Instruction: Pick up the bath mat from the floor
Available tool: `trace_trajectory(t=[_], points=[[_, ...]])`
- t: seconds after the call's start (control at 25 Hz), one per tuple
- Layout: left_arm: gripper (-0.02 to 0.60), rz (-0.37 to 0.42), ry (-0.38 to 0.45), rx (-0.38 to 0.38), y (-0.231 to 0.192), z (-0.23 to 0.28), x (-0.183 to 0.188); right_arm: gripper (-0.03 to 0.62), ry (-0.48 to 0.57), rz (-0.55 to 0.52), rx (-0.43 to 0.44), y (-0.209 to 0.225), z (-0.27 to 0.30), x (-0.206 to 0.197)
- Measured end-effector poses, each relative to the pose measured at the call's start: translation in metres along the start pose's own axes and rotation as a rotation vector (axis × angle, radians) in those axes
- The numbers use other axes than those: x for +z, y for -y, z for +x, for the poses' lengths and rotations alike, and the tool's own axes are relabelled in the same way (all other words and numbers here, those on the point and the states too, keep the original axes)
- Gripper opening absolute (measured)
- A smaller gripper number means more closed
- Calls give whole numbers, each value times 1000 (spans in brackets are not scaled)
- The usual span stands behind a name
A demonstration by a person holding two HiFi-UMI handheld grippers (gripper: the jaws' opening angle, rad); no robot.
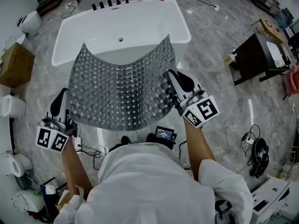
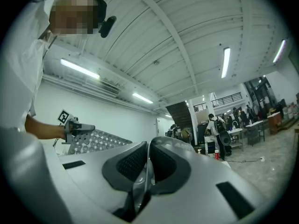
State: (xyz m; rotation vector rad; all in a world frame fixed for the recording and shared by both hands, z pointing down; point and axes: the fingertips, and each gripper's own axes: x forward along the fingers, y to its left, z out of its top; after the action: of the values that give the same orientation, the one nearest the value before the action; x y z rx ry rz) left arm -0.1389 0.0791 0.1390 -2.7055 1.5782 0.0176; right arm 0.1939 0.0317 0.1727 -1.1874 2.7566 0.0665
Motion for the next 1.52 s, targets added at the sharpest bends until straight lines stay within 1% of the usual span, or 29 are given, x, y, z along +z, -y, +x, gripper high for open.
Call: trace_trajectory(t=[0.12,0.2,0.36,0.52,0.68,1.04,1.52], points=[[9,18,24,-3,-9,0,5,43,3,-14,-14,-1,7,1],[9,25,28,-5,-18,-3,4,43,-3,-4,-28,-4,15,-2],[9,12,16,-14,-40,-22,5,43,-13,18,-41,-31,31,-3],[9,9,35,-8,-50,-32,10,43,-14,9,-28,-45,41,0],[9,-9,47,7,-63,-47,10,43,-19,-1,-27,-57,48,1],[9,-29,37,-2,-71,-65,7,43,-43,1,-39,-76,49,-1],[9,-74,18,-13,-72,-79,-6,42,-67,9,-16,-94,47,-7]])
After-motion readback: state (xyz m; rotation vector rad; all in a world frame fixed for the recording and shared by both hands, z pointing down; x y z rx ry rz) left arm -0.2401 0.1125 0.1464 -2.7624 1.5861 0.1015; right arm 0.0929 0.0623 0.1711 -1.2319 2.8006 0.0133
